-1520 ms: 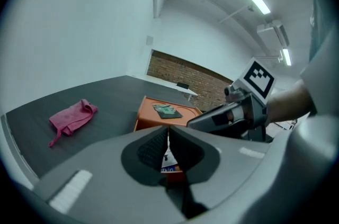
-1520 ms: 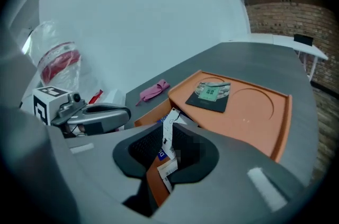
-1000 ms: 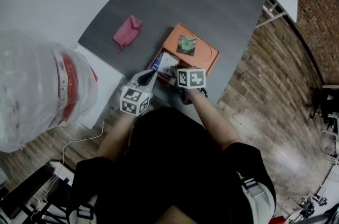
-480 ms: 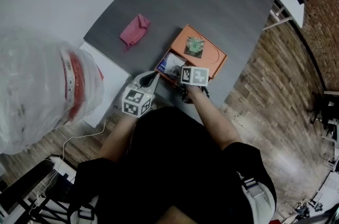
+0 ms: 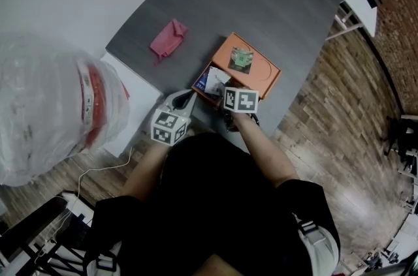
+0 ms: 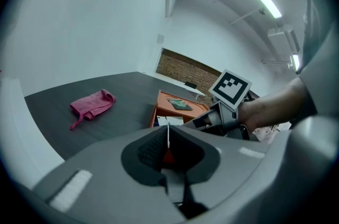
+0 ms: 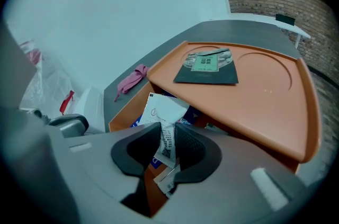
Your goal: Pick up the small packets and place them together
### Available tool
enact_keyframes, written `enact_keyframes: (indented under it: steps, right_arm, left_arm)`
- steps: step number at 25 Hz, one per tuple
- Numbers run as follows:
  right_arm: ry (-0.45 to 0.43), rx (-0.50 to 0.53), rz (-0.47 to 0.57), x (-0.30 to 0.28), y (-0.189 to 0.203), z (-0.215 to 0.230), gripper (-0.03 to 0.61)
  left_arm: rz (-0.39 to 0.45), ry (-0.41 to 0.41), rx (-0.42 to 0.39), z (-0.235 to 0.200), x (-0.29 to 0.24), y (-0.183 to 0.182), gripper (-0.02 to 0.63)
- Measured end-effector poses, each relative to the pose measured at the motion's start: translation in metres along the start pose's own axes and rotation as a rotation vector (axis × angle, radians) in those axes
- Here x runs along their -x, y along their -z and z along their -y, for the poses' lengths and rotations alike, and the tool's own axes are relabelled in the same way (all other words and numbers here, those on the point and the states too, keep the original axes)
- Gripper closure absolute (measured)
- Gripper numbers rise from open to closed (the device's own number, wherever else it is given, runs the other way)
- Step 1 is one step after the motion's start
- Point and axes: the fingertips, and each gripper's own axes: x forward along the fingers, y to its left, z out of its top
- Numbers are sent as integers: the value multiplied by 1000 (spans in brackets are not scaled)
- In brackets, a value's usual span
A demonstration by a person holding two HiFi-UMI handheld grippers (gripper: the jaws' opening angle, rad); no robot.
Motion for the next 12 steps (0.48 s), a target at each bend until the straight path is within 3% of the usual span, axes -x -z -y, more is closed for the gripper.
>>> enact_keyframes:
  steps: [6, 12]
  right_arm:
    - [-129, -81, -9, 15, 2, -17, 492]
    - [-173, -99, 21, 28, 0, -23, 497]
  left_arm:
    - [20, 7, -17, 1, -2, -6, 606]
    - [55, -19, -11, -9, 3, -17, 606]
